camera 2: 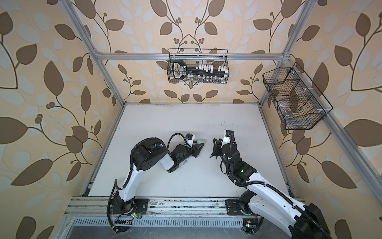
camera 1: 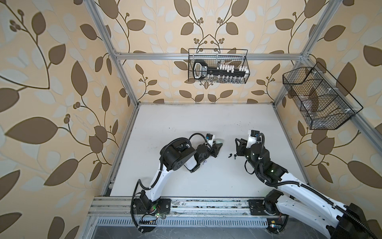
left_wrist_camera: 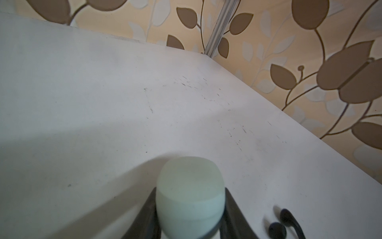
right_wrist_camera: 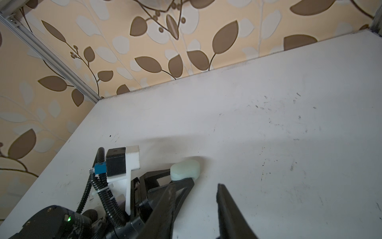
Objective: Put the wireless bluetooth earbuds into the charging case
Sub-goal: 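Set the closed mint case down with the left gripper while the right draws back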
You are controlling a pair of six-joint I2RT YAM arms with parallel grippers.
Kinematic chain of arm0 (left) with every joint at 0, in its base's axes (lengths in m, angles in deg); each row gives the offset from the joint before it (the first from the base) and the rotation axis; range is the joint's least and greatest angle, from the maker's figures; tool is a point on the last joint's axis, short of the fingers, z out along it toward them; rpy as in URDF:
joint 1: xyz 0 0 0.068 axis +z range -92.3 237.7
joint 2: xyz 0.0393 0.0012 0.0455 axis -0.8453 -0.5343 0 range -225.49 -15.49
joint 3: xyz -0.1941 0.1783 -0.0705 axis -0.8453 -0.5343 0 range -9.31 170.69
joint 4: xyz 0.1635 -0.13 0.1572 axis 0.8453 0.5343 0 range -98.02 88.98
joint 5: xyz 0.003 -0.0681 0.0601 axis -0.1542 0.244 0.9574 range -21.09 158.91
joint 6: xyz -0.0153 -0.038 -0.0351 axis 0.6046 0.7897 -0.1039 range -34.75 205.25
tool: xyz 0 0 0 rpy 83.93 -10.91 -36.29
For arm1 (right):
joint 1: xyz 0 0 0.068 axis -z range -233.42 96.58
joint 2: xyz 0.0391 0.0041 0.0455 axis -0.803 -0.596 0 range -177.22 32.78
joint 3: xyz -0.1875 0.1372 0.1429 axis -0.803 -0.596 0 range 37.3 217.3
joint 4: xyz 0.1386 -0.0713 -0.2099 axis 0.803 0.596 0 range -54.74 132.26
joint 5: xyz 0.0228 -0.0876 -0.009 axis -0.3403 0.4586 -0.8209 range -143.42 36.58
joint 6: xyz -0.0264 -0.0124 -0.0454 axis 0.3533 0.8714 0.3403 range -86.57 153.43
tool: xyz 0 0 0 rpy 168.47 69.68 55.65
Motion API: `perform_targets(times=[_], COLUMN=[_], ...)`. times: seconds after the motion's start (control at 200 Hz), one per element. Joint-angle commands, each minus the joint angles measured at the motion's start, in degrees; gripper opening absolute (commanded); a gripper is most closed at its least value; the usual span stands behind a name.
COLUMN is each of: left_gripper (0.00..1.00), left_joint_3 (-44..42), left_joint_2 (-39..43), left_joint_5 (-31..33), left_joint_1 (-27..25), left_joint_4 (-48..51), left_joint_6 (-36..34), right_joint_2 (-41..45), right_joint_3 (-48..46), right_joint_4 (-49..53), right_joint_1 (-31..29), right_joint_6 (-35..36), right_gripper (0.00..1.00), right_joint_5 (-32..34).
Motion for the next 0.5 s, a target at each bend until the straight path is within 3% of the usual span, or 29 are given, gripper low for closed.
perform_targets(times=[0.0,0.285,0.495], left_gripper=[0.26,0.60,0.64], left_joint_3=[0.5,-0.6,-0.7], left_joint_2=[-1.2,0.6,1.0], left_joint_5=[2.9,3.5,4.5], left_joint_1=[-0.1,0.0,0.0], left_joint_4=[-2.3,-2.3,-2.3], left_joint_6=[1.1,0.9,1.5], right_joint_2=[1.7,2.4,3.3], right_joint_3=[-1.1,-1.1,-1.3], right_joint_4=[0.4,1.4,1.8], right_joint_1=[0.2,0.4,0.5], right_joint_6=[-1.0,-1.7,-2.1], right_gripper=[0.36,0.37,0.37], right_joint_5=[1.8,3.3,4.1])
